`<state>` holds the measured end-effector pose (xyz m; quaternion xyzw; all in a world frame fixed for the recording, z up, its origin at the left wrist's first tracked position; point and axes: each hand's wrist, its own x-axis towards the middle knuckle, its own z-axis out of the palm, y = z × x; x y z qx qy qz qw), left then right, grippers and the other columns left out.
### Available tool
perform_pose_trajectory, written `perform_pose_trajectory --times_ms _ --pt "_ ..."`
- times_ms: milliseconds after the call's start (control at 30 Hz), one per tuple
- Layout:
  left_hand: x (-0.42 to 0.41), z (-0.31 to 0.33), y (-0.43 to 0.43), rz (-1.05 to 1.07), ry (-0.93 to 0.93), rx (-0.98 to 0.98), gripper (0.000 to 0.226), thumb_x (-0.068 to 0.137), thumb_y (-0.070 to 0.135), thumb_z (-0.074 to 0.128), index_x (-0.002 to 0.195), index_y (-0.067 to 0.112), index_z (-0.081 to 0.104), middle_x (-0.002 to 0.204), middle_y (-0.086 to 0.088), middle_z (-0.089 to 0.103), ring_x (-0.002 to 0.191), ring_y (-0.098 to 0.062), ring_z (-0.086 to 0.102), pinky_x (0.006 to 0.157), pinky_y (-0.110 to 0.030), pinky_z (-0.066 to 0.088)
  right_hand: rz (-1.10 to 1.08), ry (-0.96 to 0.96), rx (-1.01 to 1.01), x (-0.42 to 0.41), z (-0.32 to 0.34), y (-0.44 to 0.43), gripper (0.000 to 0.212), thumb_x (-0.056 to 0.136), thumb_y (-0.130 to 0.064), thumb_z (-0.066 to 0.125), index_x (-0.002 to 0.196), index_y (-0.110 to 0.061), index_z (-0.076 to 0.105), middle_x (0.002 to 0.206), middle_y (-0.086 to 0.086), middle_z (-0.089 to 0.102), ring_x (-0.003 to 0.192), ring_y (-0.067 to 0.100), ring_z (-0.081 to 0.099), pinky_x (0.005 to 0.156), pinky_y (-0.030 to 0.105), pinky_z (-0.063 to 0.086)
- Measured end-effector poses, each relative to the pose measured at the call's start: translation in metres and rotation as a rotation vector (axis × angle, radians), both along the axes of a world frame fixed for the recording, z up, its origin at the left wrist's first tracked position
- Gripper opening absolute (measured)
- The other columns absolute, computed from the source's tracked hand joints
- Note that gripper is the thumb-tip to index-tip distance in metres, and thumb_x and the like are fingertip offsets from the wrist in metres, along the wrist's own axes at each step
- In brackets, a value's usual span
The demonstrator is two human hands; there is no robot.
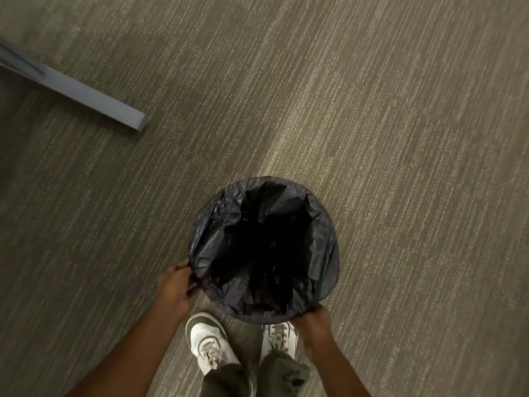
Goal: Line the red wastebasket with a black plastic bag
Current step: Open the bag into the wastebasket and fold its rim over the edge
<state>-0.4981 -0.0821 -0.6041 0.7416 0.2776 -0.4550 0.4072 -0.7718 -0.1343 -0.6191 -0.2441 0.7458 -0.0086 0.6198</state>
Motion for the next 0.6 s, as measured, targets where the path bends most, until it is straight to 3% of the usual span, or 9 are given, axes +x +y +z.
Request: perform_pose_trajectory --times_ms 133,233,333,433,600 --pt "0.017 0.014 -0.020 0.038 -0.148 -0.051 0.023 0.080 0.000 0.051 0.080 0.022 0.058 0.074 0.000 0.057 0.066 -0.014 0.053 0.058 -0.030 0.042 -0.366 -0.004 -0.104 -0.015 0.005 -0.024 0.030 0.081 0.020 0.042 0.091 0.000 0.062 0.087 0.020 0.065 0.076 0.032 0.061 0.066 0.041 0.054" --pt "0.026 0.024 -0.035 -0.054 -0.245 -0.145 0.006 0.081 0.023 0.059 0.076 0.021 0.057 0.067 0.003 0.053 0.059 -0.012 0.048 0.048 -0.024 0.039 -0.471 -0.005 -0.224 -0.023 0.011 -0.050 0.025 0.086 0.013 0.046 0.100 -0.001 0.061 0.090 0.015 0.065 0.079 0.031 0.061 0.061 0.039 0.051" --pt "0.032 0.029 -0.046 -0.516 -0.430 -0.109 0.032 0.071 0.041 0.077 0.087 0.020 0.059 0.075 0.005 0.059 0.069 -0.012 0.057 0.060 -0.028 0.045 -0.414 -0.091 -0.309 -0.023 0.019 -0.071 0.011 0.094 -0.013 0.055 0.095 -0.011 0.066 0.090 0.007 0.070 0.078 0.024 0.065 0.060 0.037 0.051" --pt "0.036 0.029 -0.052 -0.969 -0.622 0.041 0.038 0.063 0.032 0.085 0.089 0.022 0.059 0.078 0.008 0.059 0.072 -0.012 0.056 0.066 -0.028 0.041 -0.219 -0.086 -0.354 -0.020 0.020 -0.084 0.019 0.090 -0.018 0.062 0.102 -0.005 0.067 0.092 0.014 0.070 0.078 0.026 0.064 0.065 0.041 0.051" --pt "0.050 0.024 -0.058 -0.899 -0.701 0.063 0.015 0.076 0.015 0.074 0.087 0.007 0.067 0.076 -0.004 0.063 0.071 -0.021 0.058 0.062 -0.027 0.039 -0.167 -0.109 -0.356 -0.022 0.021 -0.094 0.019 0.090 -0.011 0.061 0.101 0.004 0.065 0.093 0.019 0.069 0.085 0.032 0.066 0.074 0.043 0.055"
